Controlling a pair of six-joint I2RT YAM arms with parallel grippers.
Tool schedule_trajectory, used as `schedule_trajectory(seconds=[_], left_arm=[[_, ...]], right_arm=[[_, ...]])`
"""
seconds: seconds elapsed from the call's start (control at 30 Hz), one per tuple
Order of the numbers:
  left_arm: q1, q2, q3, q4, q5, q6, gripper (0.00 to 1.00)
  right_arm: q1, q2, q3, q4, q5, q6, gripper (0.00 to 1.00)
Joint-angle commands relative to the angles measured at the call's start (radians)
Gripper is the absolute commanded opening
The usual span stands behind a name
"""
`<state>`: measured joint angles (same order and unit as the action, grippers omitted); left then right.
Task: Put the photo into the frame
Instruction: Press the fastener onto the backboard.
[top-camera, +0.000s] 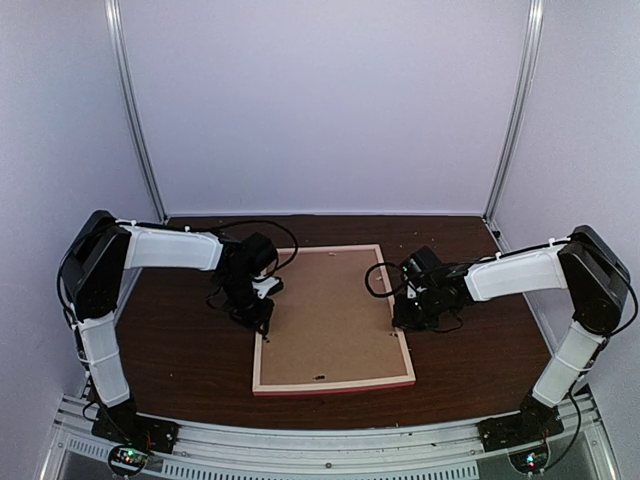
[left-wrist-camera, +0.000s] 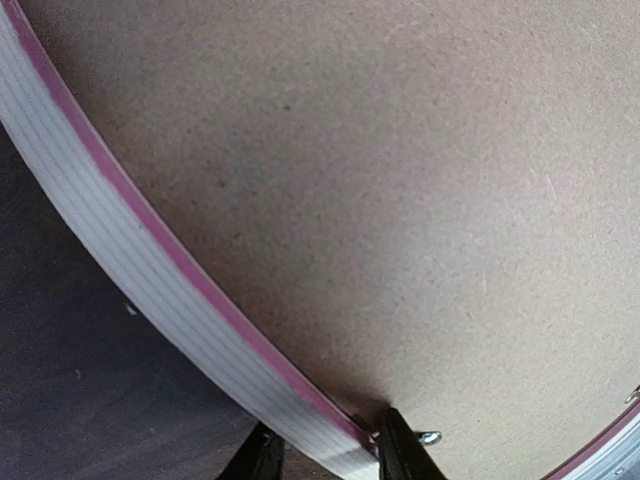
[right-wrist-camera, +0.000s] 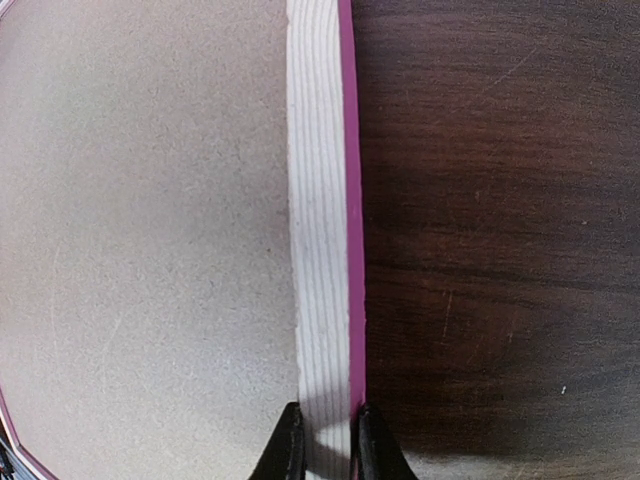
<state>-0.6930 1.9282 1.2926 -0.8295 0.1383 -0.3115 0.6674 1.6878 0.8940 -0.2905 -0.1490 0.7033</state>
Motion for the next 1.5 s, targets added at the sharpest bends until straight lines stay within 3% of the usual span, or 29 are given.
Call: schedule_trajectory(seconds=[0.0, 0.27, 0.4, 0.6, 0.93, 1.47], left_arm=[[-0.059, 0.049, -0.050, -0.177, 0.028, 0.071, 0.33], [-0.063, 0.041, -0.073, -0.175, 0.080, 0.098, 0.31], [-0.063, 0.053, -0.048, -0.156, 0.170, 0.111, 0.33], [-0.064, 0.077, 0.001, -0.162, 0.197, 0.122, 0.38], [-0.078, 0.121, 0.047, -0.255, 0.145, 0.170, 0.42], [-0.105, 0.186, 0.102, -0.348, 0.125, 0.242, 0.39]], right_arm=[[0.009, 0.051, -0.017, -0.113, -0.003, 0.036, 0.00], [0.009, 0.055, -0.008, -0.117, -0.002, 0.032, 0.00], [0.009, 0.061, -0.010, -0.110, -0.011, 0.034, 0.00], [0.009, 0.061, -0.018, -0.098, -0.016, 0.036, 0.00], [0.009, 0.065, -0.024, -0.087, -0.021, 0.029, 0.00], [0.007, 0.066, -0.026, -0.078, -0.019, 0.025, 0.00]])
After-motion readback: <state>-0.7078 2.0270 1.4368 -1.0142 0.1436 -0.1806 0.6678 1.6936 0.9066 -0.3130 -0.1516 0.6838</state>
